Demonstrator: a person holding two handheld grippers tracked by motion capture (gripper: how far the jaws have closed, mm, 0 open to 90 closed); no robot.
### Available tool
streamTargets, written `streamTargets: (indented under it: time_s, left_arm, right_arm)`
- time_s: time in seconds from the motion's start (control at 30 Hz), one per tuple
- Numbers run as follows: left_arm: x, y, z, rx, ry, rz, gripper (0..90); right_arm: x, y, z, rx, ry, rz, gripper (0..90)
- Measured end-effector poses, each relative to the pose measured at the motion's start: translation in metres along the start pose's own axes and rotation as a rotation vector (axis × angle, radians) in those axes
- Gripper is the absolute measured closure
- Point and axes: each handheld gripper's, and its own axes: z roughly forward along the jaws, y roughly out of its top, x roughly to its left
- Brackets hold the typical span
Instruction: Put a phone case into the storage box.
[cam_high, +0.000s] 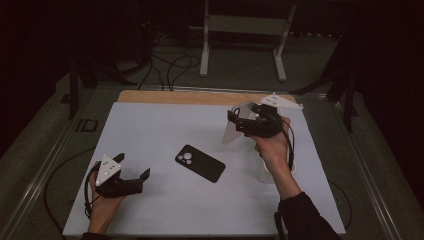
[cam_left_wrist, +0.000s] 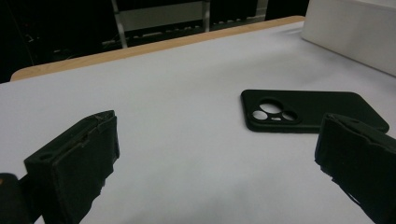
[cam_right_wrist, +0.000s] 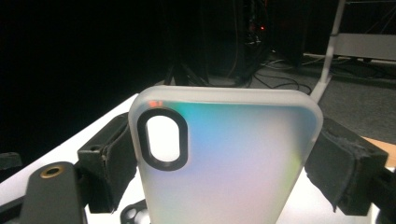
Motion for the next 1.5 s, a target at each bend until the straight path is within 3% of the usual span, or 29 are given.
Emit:
streamTargets:
  time_s: [0.17, 0.87, 1.5]
  left_arm:
    - [0.001, -0.001, 0.001, 0.018, 0.012, -0.007, 0.8]
    - [0.000, -0.002, -0.001, 0.008, 0.021, -0.005, 0.8]
    - [-0.001, -0.001, -0.002, 0.000, 0.027, -0.005, 0.8]
  right_arm:
    - [-0.007, 0.003, 0.002, 0.008, -0.018, 0.001, 16.8]
    - [-0.029, 0.016, 0.003, -0.003, -0.085, 0.002, 16.8]
    - [-0.061, 0.018, 0.005, 0.004, -0.176, 0.026, 16.8]
